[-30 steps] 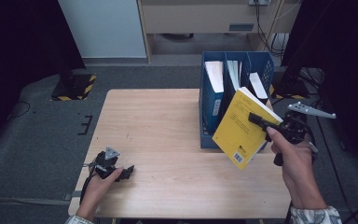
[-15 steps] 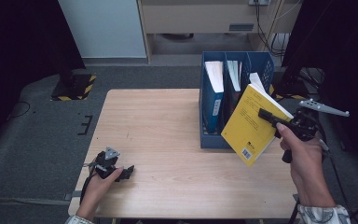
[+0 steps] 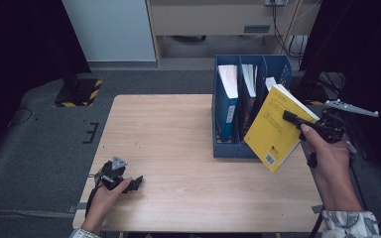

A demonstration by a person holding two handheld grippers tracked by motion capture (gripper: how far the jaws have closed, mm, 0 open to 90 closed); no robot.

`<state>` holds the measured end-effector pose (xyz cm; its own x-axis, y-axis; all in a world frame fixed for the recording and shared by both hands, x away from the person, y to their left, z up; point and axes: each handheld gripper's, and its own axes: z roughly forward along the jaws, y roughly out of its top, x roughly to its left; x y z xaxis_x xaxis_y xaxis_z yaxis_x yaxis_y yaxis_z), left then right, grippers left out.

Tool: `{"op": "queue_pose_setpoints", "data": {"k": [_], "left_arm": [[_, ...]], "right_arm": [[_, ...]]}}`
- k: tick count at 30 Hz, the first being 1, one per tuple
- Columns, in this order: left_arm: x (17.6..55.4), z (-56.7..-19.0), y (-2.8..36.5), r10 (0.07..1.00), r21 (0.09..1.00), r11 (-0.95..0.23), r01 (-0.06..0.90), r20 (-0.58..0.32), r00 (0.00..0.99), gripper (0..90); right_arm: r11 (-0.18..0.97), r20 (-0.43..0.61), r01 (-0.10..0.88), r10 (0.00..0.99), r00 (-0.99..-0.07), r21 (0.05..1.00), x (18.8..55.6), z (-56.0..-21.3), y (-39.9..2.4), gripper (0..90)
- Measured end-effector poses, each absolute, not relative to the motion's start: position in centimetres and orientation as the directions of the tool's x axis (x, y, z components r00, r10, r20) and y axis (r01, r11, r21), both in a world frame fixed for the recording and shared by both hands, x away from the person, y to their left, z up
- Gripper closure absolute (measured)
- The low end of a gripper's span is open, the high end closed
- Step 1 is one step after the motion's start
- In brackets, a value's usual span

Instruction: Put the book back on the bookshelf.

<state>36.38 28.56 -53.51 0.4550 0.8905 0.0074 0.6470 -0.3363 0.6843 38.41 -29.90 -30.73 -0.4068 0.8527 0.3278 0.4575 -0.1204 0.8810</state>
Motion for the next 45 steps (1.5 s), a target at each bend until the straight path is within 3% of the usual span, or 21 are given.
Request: {"op": "queue_pose_setpoints", "data": {"k": [45], "left_arm": [[36.4,-53.5,28.4,0.888,0.685,-0.337,0.646,0.002,0.460,0.0]], "right_arm": [[-0.092,0.289,0.506,0.900,-0.326,0.858,43.8,-29.1,-28.8,74.9]]}}
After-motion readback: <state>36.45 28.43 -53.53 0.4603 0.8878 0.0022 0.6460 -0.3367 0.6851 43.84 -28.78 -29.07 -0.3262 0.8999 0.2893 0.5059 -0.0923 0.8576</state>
